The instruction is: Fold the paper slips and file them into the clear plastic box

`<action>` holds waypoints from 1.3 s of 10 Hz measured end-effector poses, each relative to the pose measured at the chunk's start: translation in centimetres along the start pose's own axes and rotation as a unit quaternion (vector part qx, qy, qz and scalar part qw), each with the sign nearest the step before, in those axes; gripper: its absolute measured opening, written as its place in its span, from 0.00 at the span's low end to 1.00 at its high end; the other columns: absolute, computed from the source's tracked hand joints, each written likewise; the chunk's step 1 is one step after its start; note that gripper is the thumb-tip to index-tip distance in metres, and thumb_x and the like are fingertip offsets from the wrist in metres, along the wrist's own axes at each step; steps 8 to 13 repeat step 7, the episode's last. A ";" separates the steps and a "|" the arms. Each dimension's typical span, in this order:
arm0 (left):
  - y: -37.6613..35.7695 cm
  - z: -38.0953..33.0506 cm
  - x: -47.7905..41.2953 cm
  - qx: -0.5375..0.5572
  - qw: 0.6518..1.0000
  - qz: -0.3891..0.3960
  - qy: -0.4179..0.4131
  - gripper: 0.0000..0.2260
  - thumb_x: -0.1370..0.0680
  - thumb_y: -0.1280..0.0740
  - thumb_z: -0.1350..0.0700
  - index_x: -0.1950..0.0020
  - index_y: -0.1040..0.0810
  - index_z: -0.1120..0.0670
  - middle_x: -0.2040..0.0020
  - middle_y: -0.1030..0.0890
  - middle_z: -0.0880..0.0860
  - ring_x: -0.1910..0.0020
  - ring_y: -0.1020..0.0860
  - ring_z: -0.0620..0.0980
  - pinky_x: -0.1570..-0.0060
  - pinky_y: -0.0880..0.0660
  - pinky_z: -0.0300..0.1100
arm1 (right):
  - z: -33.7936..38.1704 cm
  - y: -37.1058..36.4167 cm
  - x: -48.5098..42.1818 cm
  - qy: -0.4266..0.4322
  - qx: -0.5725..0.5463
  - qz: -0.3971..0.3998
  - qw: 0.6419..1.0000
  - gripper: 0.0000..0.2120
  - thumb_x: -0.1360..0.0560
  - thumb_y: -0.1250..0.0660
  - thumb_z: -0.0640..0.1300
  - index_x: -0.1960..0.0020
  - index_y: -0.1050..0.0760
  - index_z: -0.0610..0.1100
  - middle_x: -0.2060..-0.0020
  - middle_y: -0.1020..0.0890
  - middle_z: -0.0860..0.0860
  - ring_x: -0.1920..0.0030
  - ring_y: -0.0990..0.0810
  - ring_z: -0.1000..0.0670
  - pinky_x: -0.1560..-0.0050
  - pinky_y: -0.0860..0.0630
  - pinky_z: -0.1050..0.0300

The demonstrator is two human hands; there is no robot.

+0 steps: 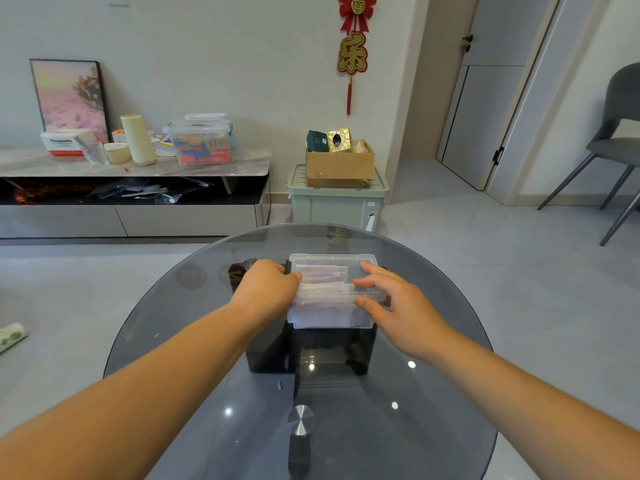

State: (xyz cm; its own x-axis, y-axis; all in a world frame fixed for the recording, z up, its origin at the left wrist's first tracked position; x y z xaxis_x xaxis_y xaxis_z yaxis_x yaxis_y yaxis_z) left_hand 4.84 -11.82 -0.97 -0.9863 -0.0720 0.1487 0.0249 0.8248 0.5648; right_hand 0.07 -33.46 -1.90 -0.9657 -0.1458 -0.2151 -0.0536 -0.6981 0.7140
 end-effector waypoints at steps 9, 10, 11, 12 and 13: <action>0.1 1.1 -1.4 0.078 0.984 0.154 0.043 0.11 0.19 0.36 0.47 0.44 0.23 0.54 0.55 0.15 0.51 0.58 0.15 0.49 0.50 0.17 0.50 | -0.5 1.5 -1.4 0.061 0.092 0.035 0.993 0.14 0.23 0.36 0.62 0.39 0.25 0.62 0.27 0.44 0.72 0.40 0.24 0.57 0.46 0.25 0.60; 0.1 1.1 -1.4 0.078 0.984 0.154 0.043 0.11 0.19 0.36 0.47 0.44 0.23 0.54 0.55 0.15 0.51 0.58 0.15 0.49 0.50 0.17 0.50 | -0.5 1.5 -1.4 0.061 0.092 0.035 0.993 0.14 0.23 0.36 0.62 0.39 0.25 0.62 0.27 0.44 0.72 0.40 0.24 0.57 0.46 0.25 0.60; 0.1 1.1 -1.4 0.078 0.984 0.154 0.043 0.11 0.19 0.36 0.47 0.44 0.23 0.54 0.55 0.15 0.51 0.58 0.15 0.49 0.50 0.17 0.50 | -0.5 1.5 -1.4 0.061 0.092 0.035 0.993 0.14 0.23 0.36 0.62 0.39 0.25 0.62 0.27 0.44 0.72 0.40 0.24 0.57 0.46 0.25 0.60; 0.1 1.1 -1.4 0.078 0.984 0.154 0.043 0.11 0.19 0.36 0.47 0.44 0.23 0.54 0.55 0.15 0.51 0.58 0.15 0.49 0.50 0.17 0.50 | -0.5 1.5 -1.4 0.061 0.092 0.035 0.993 0.14 0.23 0.36 0.62 0.39 0.25 0.62 0.27 0.44 0.72 0.40 0.24 0.57 0.46 0.25 0.60; 0.1 1.1 -1.4 0.078 0.984 0.154 0.043 0.11 0.19 0.36 0.47 0.44 0.23 0.54 0.55 0.15 0.51 0.58 0.15 0.49 0.50 0.17 0.50 | -0.5 1.5 -1.4 0.061 0.092 0.035 0.993 0.14 0.23 0.36 0.62 0.39 0.25 0.62 0.27 0.44 0.72 0.40 0.24 0.57 0.46 0.25 0.60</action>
Point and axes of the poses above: each hand's wrist, its own x-axis away from the middle knuckle, its own y-axis out of the back of the hand, z = x × y, the point moved 5 cm from there along -x, towards the middle knuckle
